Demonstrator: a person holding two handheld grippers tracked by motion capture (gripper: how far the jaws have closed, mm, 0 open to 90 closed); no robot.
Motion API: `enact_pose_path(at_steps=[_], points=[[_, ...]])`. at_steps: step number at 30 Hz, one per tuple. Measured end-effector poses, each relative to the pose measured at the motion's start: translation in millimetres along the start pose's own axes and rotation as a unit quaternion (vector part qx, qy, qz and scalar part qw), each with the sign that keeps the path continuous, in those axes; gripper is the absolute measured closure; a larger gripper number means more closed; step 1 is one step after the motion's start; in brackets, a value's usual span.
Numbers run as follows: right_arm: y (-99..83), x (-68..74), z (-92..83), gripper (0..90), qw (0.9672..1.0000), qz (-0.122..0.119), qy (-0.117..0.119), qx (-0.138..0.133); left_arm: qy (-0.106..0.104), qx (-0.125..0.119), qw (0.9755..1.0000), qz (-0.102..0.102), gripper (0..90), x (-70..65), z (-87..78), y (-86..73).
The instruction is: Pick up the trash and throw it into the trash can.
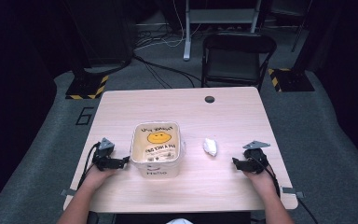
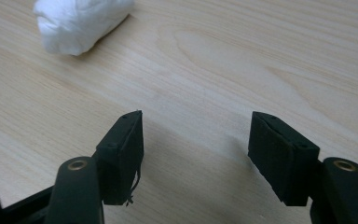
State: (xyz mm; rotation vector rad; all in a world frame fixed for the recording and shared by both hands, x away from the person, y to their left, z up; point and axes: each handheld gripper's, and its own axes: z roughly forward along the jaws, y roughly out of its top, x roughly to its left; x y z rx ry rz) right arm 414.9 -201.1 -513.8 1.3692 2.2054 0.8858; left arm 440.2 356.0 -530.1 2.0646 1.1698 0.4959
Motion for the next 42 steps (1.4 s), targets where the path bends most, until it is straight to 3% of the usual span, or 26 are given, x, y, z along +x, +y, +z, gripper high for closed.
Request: enact_pose_path(at_steps=[2, 4, 5, 10, 21, 27, 42], points=[[0.9, -1.2, -0.3, 35.0, 1.0000, -0.007, 0.003, -0.006, 0.001, 0.000, 1.0000, 0.001, 8.0, 0.0, 0.1, -0.1], [2.8, -0.2, 0.1, 36.0, 0.9999, 0.009, 0.007, -0.006, 0.001, 0.000, 1.0000, 0.000, 8.0, 0.0, 0.0, -0.1], [3.2, -1.9, -0.6, 36.5, 0.9999, 0.003, 0.012, -0.003, 0.001, 0.000, 1.0000, 0.000, 8.0, 0.0, 0.1, -0.1], [9.0, 1.6, -4.4, 36.1, 0.9992, 0.019, 0.030, -0.017, 0.001, 0.000, 1.0000, 0.001, 8.1, 0.0, -0.1, -0.1], [22.0, 11.2, -15.9, 37.5, 0.9987, 0.002, 0.044, -0.025, 0.000, 0.000, 1.0000, 0.003, 8.1, 0.3, -0.2, -0.2], [31.8, 14.8, -23.0, 37.1, 0.9985, -0.007, 0.040, -0.036, -0.001, 0.001, 1.0000, 0.003, 8.1, 0.4, -0.3, -0.1], [46.4, 22.2, -19.3, 37.2, 0.9977, -0.011, 0.056, -0.037, -0.001, 0.000, 1.0000, 0.001, 8.1, 0.2, -0.2, -0.1]])
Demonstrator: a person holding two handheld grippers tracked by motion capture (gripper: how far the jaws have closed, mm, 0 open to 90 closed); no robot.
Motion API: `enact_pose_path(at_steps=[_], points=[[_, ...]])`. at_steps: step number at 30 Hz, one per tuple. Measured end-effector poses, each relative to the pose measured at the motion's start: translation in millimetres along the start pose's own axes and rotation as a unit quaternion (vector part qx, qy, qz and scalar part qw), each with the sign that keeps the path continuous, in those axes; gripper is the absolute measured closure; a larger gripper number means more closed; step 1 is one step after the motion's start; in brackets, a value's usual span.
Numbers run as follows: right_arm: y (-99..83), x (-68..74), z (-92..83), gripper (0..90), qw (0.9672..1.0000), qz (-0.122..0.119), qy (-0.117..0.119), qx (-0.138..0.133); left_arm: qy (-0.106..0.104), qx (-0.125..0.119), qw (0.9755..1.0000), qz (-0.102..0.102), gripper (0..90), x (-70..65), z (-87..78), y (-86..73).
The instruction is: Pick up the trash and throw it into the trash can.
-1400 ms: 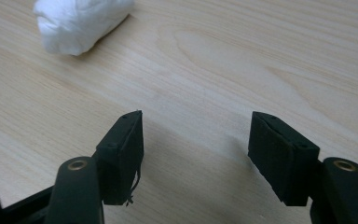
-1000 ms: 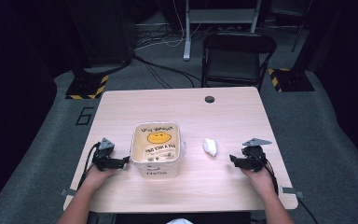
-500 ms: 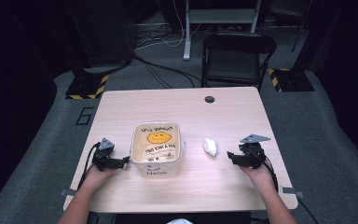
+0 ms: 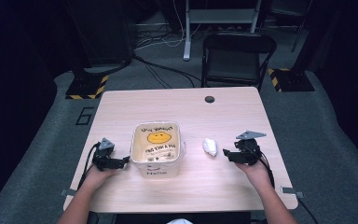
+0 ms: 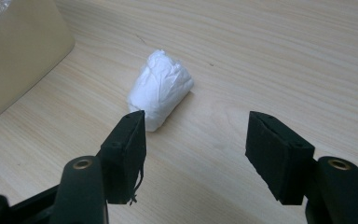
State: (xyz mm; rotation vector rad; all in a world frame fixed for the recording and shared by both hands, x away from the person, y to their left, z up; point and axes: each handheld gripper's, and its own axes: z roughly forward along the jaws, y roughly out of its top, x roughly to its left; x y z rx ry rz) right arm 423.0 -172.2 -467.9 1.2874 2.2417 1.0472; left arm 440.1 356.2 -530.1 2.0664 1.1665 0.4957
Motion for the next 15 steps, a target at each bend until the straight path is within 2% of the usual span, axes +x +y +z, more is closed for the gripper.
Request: enact_pose_path(at_steps=[15], points=[[14.3, 10.2, 11.4, 38.7, 0.9999, -0.003, 0.015, -0.004, 0.000, 0.001, 1.0000, 0.001, 8.1, 0.2, -0.2, 0.1]])
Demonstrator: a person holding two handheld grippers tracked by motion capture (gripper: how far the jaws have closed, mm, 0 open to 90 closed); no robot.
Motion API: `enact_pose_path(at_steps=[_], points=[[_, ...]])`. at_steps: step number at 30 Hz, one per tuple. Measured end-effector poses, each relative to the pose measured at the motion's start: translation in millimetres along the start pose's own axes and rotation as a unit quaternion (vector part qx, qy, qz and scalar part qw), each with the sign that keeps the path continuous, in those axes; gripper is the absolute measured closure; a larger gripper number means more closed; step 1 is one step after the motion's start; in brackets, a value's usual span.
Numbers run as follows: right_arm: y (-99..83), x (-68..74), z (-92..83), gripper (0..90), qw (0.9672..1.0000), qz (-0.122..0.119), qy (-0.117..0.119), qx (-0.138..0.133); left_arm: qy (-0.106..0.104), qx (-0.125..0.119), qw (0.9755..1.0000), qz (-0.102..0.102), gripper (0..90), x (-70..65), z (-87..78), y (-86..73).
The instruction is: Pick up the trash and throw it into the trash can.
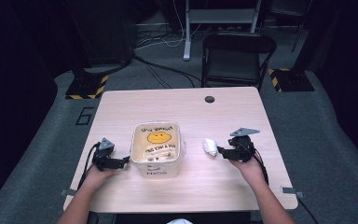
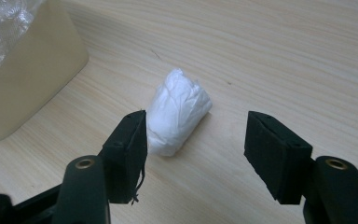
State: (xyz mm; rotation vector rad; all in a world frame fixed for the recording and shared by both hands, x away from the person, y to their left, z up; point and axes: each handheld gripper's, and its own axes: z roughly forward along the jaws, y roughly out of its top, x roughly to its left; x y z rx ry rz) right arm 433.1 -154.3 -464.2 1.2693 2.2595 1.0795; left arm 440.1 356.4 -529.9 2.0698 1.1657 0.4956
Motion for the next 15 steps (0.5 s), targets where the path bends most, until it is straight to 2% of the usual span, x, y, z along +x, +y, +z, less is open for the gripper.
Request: enact_pose_path(at_steps=[15], points=[[13.4, 6.2, 12.1, 41.2, 0.9999, 0.004, 0.011, -0.011, 0.000, 0.001, 1.0000, 0.000, 8.1, 0.0, -0.1, 0.1]])
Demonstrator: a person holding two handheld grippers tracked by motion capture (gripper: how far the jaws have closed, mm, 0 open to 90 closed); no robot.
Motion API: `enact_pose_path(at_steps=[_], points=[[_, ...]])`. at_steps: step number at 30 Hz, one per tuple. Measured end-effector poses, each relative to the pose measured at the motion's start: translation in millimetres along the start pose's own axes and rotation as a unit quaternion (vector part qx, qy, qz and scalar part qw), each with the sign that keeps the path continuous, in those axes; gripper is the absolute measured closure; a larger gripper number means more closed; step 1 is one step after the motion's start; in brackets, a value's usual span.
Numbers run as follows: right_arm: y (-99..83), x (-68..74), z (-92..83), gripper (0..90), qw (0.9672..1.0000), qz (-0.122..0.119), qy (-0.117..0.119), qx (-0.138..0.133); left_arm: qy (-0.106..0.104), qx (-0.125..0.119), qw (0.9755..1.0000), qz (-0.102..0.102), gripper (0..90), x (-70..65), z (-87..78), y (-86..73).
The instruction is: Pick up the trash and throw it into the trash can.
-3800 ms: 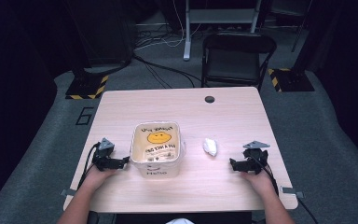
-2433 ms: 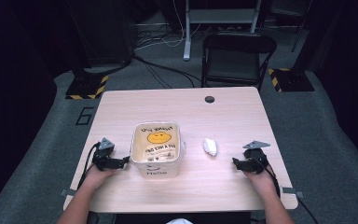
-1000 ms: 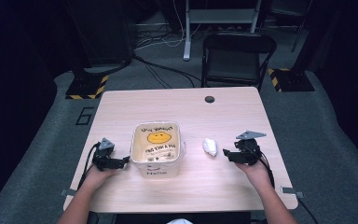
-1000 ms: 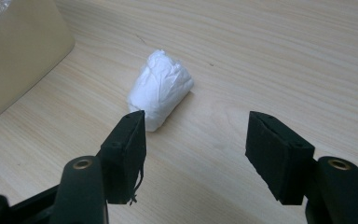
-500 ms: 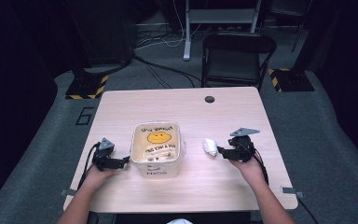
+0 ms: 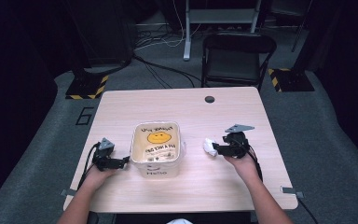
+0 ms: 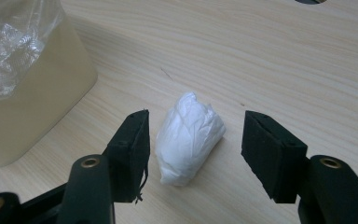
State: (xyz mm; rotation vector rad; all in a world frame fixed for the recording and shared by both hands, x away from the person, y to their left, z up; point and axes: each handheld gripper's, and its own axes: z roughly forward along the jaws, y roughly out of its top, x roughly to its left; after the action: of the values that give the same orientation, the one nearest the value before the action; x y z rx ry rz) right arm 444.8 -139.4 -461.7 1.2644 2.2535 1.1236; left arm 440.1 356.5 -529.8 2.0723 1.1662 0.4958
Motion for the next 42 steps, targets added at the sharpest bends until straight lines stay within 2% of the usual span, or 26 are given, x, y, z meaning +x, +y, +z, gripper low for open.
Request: enact_pose_path(at_steps=[3, 5, 7, 11, 16, 19, 33, 42], points=[[1.8, 0.5, 3.0, 41.5, 1.0000, 0.003, 0.001, 0.001, 0.000, 0.002, 1.0000, 0.003, 8.1, 0.4, -0.3, 0.0], [3.4, 1.3, 5.1, 41.9, 1.0000, 0.003, 0.001, 0.000, 0.000, -0.003, 1.0000, -0.002, 8.1, -0.3, 0.4, -0.1], [4.2, 2.1, 6.6, 42.2, 1.0000, 0.002, 0.000, 0.000, 0.000, 0.003, 1.0000, 0.004, 8.1, 0.5, -0.4, 0.1], [4.3, 3.0, 10.5, 42.7, 1.0000, -0.007, -0.006, -0.003, 0.000, 0.001, 1.0000, 0.002, 8.1, 0.3, -0.2, 0.0], [-0.3, 2.6, 19.7, 42.6, 0.9999, 0.011, -0.009, 0.001, 0.000, -0.002, 1.0000, -0.001, 8.1, -0.1, 0.2, -0.1], [-1.6, 2.9, 23.1, 42.6, 0.9999, 0.004, -0.013, 0.005, 0.000, -0.002, 1.0000, -0.001, 8.1, -0.1, 0.2, -0.1], [-4.8, 4.4, 30.7, 42.7, 0.9999, 0.009, -0.008, 0.007, 0.000, 0.003, 1.0000, 0.004, 8.1, 0.5, -0.4, 0.1], [-8.7, 4.7, 38.4, 42.0, 0.9997, 0.005, -0.012, 0.021, 0.000, -0.001, 1.0000, 0.002, 8.1, 0.2, 0.1, -0.1]])
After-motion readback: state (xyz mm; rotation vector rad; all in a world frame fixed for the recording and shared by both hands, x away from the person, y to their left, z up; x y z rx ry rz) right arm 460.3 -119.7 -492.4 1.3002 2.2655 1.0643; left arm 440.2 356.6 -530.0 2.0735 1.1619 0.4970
